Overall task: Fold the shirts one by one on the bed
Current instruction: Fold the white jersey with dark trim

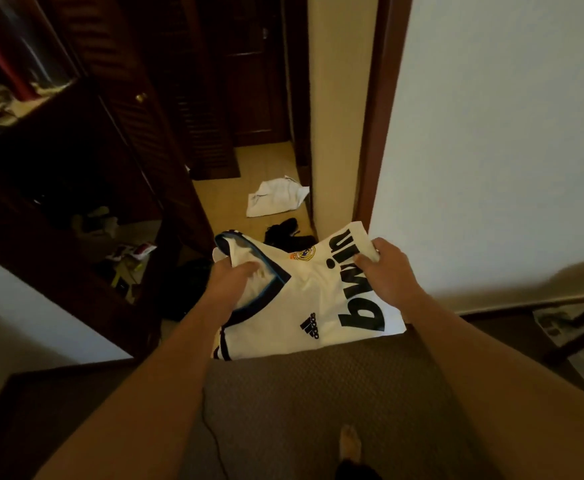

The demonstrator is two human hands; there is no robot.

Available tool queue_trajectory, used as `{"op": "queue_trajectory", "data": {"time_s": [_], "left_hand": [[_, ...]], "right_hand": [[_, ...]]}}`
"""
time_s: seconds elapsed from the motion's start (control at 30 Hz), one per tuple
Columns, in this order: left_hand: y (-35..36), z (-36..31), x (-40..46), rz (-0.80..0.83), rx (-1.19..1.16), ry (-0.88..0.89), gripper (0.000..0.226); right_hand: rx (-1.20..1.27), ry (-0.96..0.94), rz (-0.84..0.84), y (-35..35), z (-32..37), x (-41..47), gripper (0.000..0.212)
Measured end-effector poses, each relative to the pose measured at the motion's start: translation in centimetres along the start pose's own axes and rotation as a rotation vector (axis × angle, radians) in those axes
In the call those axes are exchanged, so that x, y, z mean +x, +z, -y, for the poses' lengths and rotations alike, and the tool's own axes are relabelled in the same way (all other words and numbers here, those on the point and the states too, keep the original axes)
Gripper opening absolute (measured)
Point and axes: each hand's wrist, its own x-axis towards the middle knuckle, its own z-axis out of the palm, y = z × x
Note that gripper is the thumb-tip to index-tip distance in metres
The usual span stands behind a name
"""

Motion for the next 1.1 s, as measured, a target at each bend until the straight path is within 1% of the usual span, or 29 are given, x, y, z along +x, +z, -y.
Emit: {"op": "queue_trajectory", "data": {"time_s": [0.07,0.17,0.3,0.43,0.53,0.63,0.7,0.8,0.87,1.0,1.1], "left_hand": [[-0.5,-0.6,2.3,-0.022,-0.013,-0.01,0.026],[-0.8,-2.4,6.4,-0.047,-0.02,-0.052,0.03],[-1.0,-5.4,11.9,-0.068,-0.069,-0.091,0.029],[-1.4,-9.2,17.7,-0.113,-0.132,-0.072,0.026],[-2.2,-11.0,21.5,-0.121,-0.113,-0.073,0.031],[-3.0,-12.2,25.2,-0.132,-0.119,-0.047,0.024],[-3.6,-12.8,28.5,-0.142,-0.114,-0.055,0.032],[-4.4,-13.9,34.0,-0.133,-0.133,-0.058,0.041],[-5.0,-15.0,37.7,-0.112,-0.136,-0.074,0.041],[-6.4,-17.5,45.2,-0.056,-0.065,-0.138,0.041],[-7.3,-19.7,49.7,-0.032,-0.023,-0.122,0.039]], "right_hand": [[0.011,-0.021,0.015,1.3,1.1,2.5,0.03],[0.003,-0.055,0.02,3.2,2.7,7.5,0.027],[-0.018,-0.1,0.012,5.2,5.2,14.2,0.02],[0.0,-0.152,0.038,7.5,7.9,21.3,0.021],[0.04,-0.133,0.07,9.4,9.5,25.6,0.024],[0.037,-0.143,0.096,11.6,10.9,29.7,0.024],[0.048,-0.133,0.101,13.2,11.9,32.6,0.021],[0.059,-0.122,0.098,15.9,13.4,37.3,0.018],[0.063,-0.111,0.081,17.5,14.5,40.1,0.018],[0.066,-0.059,0.042,20.9,16.8,45.5,0.017],[0.086,-0.034,0.029,22.8,18.4,48.7,0.02]]}}
